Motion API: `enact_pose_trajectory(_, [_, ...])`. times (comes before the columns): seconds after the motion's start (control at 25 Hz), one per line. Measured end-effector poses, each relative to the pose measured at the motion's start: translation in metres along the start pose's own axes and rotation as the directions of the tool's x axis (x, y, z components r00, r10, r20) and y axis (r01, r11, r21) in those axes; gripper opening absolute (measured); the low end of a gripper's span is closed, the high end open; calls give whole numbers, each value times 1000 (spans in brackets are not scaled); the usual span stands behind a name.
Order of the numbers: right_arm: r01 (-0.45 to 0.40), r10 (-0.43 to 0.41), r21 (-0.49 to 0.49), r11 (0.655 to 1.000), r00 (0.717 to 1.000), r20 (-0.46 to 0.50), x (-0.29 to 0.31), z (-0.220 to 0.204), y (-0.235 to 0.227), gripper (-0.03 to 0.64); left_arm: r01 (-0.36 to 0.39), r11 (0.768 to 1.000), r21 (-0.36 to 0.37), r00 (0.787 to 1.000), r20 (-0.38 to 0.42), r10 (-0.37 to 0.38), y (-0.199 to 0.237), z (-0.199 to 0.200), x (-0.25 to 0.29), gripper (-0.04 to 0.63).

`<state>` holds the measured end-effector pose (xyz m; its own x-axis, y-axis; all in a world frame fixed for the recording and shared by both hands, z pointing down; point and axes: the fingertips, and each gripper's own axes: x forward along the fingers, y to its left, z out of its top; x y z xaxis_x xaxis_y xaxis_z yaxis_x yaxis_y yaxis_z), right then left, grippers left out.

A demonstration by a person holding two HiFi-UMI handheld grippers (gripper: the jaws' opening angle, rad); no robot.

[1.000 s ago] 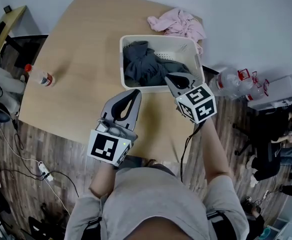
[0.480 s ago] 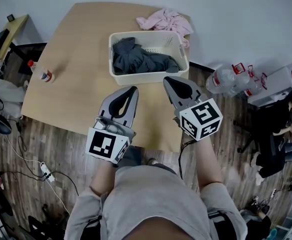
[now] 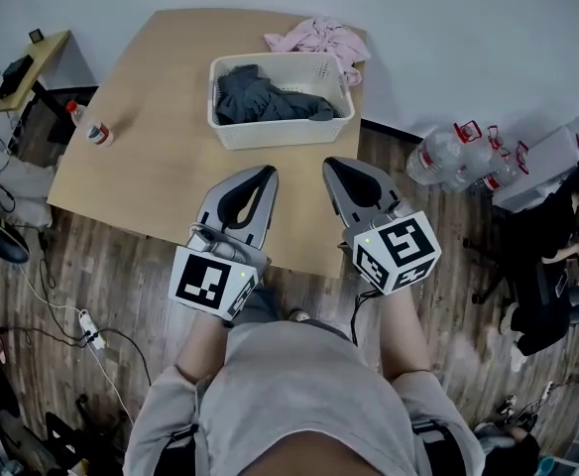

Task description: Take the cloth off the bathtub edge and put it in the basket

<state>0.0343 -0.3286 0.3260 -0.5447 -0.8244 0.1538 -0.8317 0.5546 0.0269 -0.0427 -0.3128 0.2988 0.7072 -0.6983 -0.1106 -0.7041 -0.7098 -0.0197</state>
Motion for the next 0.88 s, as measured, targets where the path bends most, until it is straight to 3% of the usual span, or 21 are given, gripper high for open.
enact_pose_trajectory(0.48, [-14,11,30,999,996,88,-76,1,23,9,-9,999,37,1000,10,8,-73,10,-30,-3])
enact_pose_trajectory(0.88, [-25,20,41,999,992,125,-105,4,28,9,-28,998,54,999,27,27,-98,19,-38,-3])
